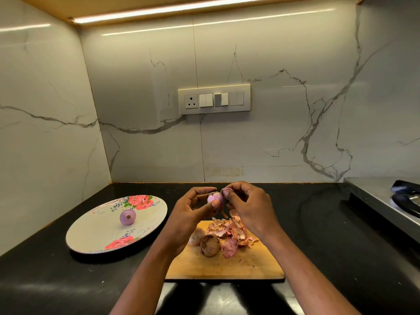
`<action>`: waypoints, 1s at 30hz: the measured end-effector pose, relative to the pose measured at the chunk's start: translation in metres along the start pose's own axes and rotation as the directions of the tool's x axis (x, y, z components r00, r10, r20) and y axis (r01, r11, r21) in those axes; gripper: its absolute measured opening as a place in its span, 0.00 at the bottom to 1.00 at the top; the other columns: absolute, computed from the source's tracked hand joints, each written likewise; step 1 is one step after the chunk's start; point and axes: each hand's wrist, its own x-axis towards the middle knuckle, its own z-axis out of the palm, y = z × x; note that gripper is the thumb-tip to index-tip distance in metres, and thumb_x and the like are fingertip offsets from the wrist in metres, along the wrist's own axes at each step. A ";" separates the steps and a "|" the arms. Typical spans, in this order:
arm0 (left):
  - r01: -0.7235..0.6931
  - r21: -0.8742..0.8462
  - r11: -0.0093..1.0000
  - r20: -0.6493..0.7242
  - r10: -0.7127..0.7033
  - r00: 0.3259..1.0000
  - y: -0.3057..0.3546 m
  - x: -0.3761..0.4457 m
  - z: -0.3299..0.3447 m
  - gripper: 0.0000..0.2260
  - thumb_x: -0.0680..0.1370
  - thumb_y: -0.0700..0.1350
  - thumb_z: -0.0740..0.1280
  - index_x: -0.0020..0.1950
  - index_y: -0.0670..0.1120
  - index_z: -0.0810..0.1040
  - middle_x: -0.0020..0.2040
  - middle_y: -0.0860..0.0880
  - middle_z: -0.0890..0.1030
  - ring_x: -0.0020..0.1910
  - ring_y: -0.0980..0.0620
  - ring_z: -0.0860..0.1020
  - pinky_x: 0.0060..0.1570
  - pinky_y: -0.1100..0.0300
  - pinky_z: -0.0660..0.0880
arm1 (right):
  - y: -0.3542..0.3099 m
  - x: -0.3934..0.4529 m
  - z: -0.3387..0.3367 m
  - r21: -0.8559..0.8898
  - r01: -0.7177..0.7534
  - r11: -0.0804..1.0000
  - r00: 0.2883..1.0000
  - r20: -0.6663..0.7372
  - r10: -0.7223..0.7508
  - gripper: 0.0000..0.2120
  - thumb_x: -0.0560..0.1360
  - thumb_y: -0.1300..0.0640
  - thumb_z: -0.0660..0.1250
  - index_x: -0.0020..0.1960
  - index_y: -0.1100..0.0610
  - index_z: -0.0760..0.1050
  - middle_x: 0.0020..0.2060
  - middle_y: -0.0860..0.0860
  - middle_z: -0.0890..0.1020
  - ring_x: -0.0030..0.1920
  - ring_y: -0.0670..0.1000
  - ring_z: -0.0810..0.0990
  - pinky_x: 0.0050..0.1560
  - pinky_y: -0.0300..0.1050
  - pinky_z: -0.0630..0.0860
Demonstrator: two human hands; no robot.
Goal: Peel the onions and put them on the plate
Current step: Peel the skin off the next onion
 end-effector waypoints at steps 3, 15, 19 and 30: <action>0.001 0.003 1.000 0.039 -0.001 0.999 0.001 -0.001 0.002 0.19 0.72 0.47 0.73 0.63 0.51 0.78 0.57 0.50 0.83 0.57 0.50 0.82 0.55 0.55 0.80 | 0.005 0.004 -0.003 -0.008 -0.042 0.999 0.997 -0.071 0.042 0.06 0.79 0.54 0.69 0.54 0.52 0.81 0.46 0.47 0.85 0.47 0.45 0.84 0.41 0.37 0.82; 0.065 -0.161 0.985 -0.036 -0.072 0.997 -0.001 0.001 -0.001 0.19 0.72 0.47 0.70 0.63 0.47 0.78 0.53 0.49 0.86 0.56 0.45 0.82 0.55 0.54 0.80 | 0.007 0.000 -0.005 -0.393 -0.057 0.918 0.952 0.255 0.168 0.12 0.75 0.55 0.75 0.57 0.48 0.81 0.43 0.38 0.80 0.43 0.36 0.78 0.40 0.26 0.71; 0.078 -0.169 0.982 -0.053 -0.088 0.995 -0.002 0.002 -0.003 0.18 0.72 0.46 0.70 0.62 0.48 0.78 0.52 0.49 0.86 0.55 0.47 0.83 0.54 0.56 0.80 | 0.008 -0.001 -0.006 -0.407 0.001 0.913 0.949 0.288 0.127 0.13 0.79 0.58 0.70 0.61 0.48 0.80 0.52 0.42 0.83 0.50 0.39 0.79 0.48 0.28 0.72; 0.062 -0.156 0.986 -0.056 -0.072 0.996 -0.002 0.002 -0.002 0.21 0.71 0.47 0.73 0.63 0.47 0.78 0.54 0.48 0.85 0.55 0.49 0.84 0.56 0.55 0.79 | -0.005 -0.003 -0.003 -0.242 0.188 0.952 0.981 0.098 -0.169 0.09 0.75 0.51 0.73 0.55 0.49 0.84 0.44 0.40 0.85 0.47 0.35 0.82 0.47 0.29 0.78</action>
